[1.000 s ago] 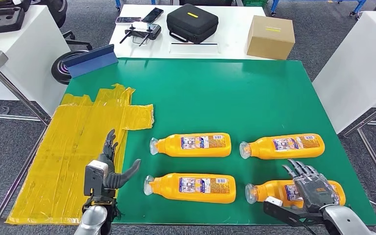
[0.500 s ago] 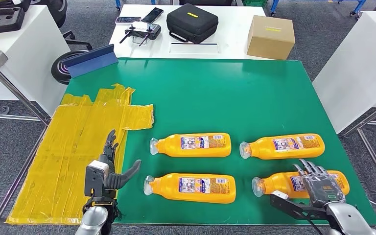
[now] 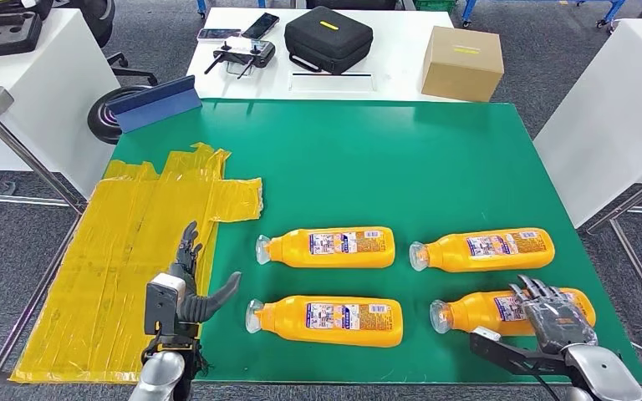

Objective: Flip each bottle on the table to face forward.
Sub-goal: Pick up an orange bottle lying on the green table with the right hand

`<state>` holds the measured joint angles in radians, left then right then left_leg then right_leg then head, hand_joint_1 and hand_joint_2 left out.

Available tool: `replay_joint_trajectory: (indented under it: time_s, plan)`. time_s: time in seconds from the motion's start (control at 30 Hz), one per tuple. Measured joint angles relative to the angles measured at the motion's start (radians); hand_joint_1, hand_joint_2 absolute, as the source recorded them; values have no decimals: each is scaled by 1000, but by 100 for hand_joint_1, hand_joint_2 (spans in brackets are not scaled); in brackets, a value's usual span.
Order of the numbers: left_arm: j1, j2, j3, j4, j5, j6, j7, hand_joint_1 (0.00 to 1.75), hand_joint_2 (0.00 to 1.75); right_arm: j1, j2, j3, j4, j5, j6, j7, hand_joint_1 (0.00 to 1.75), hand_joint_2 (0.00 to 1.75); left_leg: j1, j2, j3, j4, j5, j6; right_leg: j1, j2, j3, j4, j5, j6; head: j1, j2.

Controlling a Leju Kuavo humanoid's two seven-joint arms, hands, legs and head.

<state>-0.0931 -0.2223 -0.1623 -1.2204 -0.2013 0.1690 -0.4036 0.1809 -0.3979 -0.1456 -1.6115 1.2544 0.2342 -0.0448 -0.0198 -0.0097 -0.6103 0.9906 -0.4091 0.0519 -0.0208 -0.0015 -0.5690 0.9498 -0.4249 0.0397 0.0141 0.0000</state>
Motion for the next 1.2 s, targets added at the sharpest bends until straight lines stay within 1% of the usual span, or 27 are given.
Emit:
replay_joint_trajectory:
  time_s: [0.13,0.3,0.43,0.83,1.07,1.2]
  plan:
    - [-1,-2,0,3,2,-1,0,0,175,-8,-12,-4,10,-3,3,-6,0,175,0,0,0,0,0,0,0,0,0,0,0,0,0,0]
    - [-13,-2,0,14,6,-3,-3,0,175,-34,-47,-5,40,-19,13,-25,0,175,0,0,0,0,0,0,0,0,0,0,0,0,0,0]
    - [-20,-2,0,24,10,-5,-6,0,175,-52,-65,-5,66,-22,15,-29,0,175,0,0,0,0,0,0,0,0,0,0,0,0,0,0]
    - [-33,-2,0,54,15,-8,-13,0,175,-95,-83,3,138,-26,19,-37,0,175,0,0,0,0,0,0,0,0,0,0,0,0,0,0]
    - [-41,-2,0,74,21,-10,-19,0,175,-98,-136,4,194,-77,34,-68,0,175,0,0,0,0,0,0,0,0,0,0,0,0,0,0]
    - [-46,-2,0,83,22,-10,-20,0,175,-98,-153,4,208,-87,36,-76,0,175,0,0,0,0,0,0,0,0,0,0,0,0,0,0]
